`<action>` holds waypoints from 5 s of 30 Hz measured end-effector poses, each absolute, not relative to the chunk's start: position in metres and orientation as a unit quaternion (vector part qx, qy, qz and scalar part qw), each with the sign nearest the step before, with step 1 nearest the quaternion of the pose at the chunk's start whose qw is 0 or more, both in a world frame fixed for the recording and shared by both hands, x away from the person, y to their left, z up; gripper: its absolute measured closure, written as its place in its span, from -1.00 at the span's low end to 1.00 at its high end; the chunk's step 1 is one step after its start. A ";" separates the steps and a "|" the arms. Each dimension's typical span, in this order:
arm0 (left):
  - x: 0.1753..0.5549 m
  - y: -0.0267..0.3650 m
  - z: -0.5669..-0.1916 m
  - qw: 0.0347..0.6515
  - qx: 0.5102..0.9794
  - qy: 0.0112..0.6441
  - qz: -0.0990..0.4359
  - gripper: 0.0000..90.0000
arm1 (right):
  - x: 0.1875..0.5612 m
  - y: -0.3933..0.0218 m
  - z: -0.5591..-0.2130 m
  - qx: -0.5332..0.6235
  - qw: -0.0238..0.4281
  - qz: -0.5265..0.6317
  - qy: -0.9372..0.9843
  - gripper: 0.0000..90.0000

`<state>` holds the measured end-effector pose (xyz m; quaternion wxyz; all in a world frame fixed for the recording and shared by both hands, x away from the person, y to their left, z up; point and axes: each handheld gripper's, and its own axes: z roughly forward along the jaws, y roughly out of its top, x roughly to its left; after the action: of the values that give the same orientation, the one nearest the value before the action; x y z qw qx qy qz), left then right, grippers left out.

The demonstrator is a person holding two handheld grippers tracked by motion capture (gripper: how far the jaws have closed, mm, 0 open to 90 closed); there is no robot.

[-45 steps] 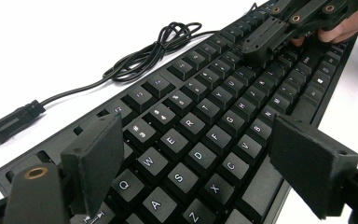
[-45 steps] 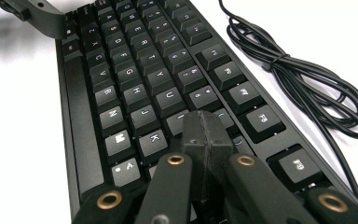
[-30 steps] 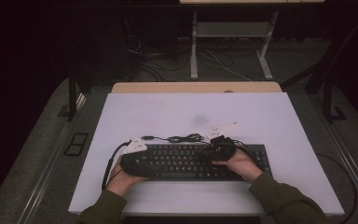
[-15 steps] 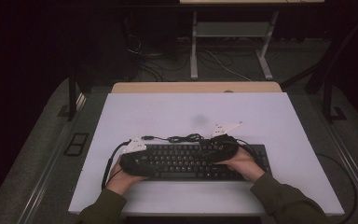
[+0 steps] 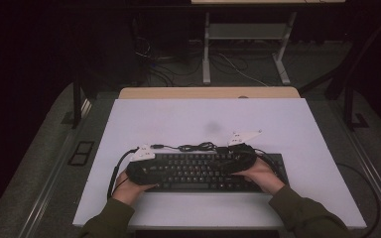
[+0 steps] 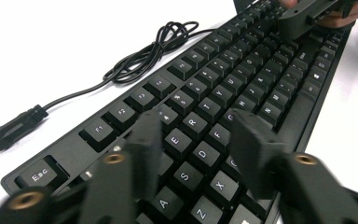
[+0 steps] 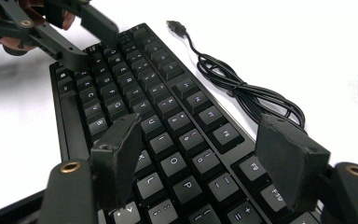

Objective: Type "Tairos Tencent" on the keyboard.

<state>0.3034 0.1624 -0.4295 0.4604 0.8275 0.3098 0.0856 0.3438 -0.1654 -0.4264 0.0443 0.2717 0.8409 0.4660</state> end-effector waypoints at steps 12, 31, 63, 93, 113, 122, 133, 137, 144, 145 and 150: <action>0.303 0.165 -0.431 0.444 0.837 0.309 0.083 0.97 | 0.345 -0.162 -0.427 0.266 0.046 0.471 0.840 -0.33; 0.303 0.164 -0.437 0.429 0.842 0.317 0.082 0.97 | 0.346 -0.156 -0.428 0.260 0.044 0.474 0.840 -0.32; 0.302 0.166 -0.432 0.442 0.835 0.316 0.085 0.97 | 0.346 -0.157 -0.428 0.259 0.042 0.475 0.840 -0.33; 0.293 0.156 -0.426 0.460 0.836 0.297 0.038 0.97 | 0.346 -0.158 -0.428 0.269 0.050 0.473 0.838 -0.59; 0.289 0.138 -0.433 0.451 0.852 0.267 0.011 0.97 | 0.347 -0.158 -0.429 0.270 0.052 0.470 0.839 -0.59; 0.288 0.131 -0.438 0.437 0.861 0.260 0.005 0.97 | 0.347 -0.158 -0.430 0.270 0.053 0.469 0.839 -0.59; 0.288 0.131 -0.439 0.433 0.864 0.257 0.006 0.97 | 0.347 -0.158 -0.430 0.270 0.053 0.469 0.839 -0.59; 0.289 0.131 -0.440 0.433 0.864 0.257 0.005 0.97 | 0.347 -0.158 -0.430 0.269 0.054 0.469 0.839 -0.59; 0.289 0.130 -0.441 0.426 0.869 0.252 0.008 0.97 | 0.347 -0.158 -0.430 0.270 0.053 0.469 0.839 -0.59; 0.289 0.130 -0.441 0.426 0.868 0.253 0.007 0.97 | 0.347 -0.158 -0.430 0.270 0.053 0.469 0.839 -0.59; 0.288 0.131 -0.438 0.435 0.864 0.253 0.008 0.97 | 0.347 -0.158 -0.429 0.270 0.053 0.470 0.839 -0.59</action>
<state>0.2883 0.1312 -0.4376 0.4349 0.8641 0.2532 0.0078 0.3471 -0.1579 -0.4292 0.0528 0.2699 0.8389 0.4697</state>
